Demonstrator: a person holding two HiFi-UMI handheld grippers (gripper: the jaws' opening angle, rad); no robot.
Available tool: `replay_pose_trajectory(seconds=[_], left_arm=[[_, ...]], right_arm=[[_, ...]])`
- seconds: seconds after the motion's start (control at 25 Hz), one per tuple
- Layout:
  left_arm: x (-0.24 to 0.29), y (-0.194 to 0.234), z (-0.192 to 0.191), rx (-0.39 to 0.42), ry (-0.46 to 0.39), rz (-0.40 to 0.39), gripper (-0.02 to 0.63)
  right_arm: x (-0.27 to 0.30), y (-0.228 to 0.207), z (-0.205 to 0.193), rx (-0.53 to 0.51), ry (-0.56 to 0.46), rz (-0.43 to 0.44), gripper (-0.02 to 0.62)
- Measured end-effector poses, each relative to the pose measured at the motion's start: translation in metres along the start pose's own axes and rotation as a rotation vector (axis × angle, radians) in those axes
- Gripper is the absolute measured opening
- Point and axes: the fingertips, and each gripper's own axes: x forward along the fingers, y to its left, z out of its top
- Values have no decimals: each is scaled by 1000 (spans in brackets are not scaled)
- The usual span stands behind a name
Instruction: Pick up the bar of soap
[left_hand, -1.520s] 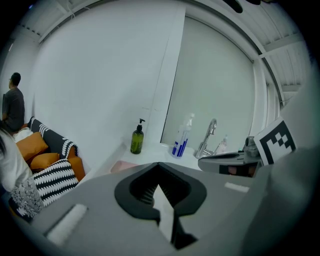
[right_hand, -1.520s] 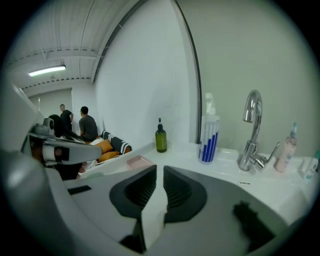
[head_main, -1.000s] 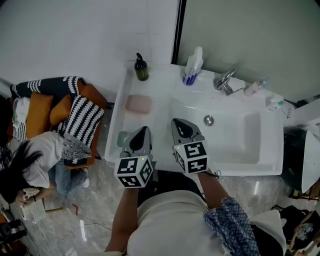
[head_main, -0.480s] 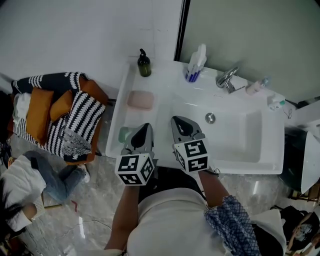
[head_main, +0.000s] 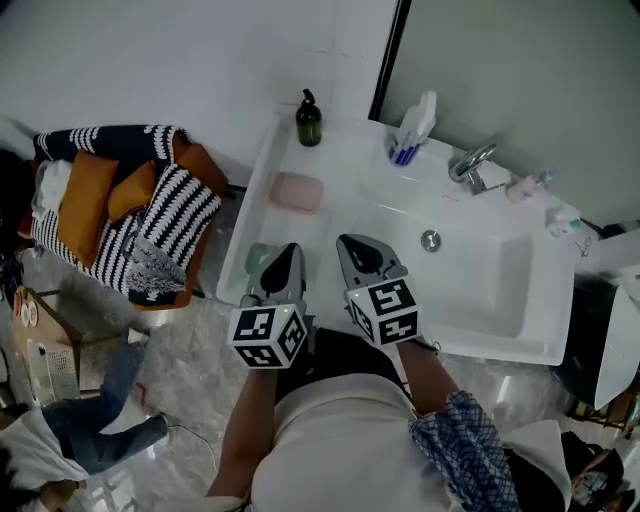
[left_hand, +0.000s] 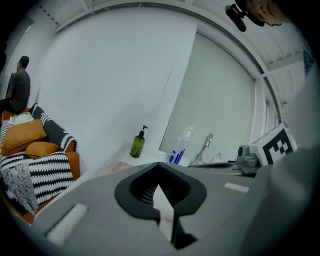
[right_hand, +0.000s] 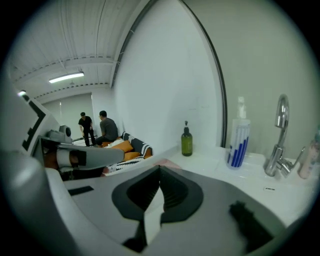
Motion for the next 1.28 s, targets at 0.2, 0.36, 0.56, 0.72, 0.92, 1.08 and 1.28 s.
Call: replay_pose_trajectory(seconds=[0.2, 0.36, 0.56, 0.72, 0.92, 1.08, 1.28], left_arm=[[-21, 30, 5, -25, -35, 90, 8], [-40, 52, 4, -26, -51, 173, 8], [-60, 72, 2, -50, -72, 255, 8], [-72, 81, -2, -63, -77, 300, 8], [-82, 91, -7, -87, -82, 352, 8], [-91, 98, -11, -106, -84, 379, 8], [-99, 106, -18, -104, -76, 420, 8]], right_arm=[[21, 35, 3, -45, 28, 135, 15], [37, 58, 3, -79, 62, 231, 15], [50, 84, 5, -146, 79, 308, 15], [56, 99, 0, -189, 111, 358, 15], [68, 113, -16, -252, 193, 424, 15], [72, 126, -33, -340, 270, 480, 20], [79, 138, -50, -456, 328, 550, 148]])
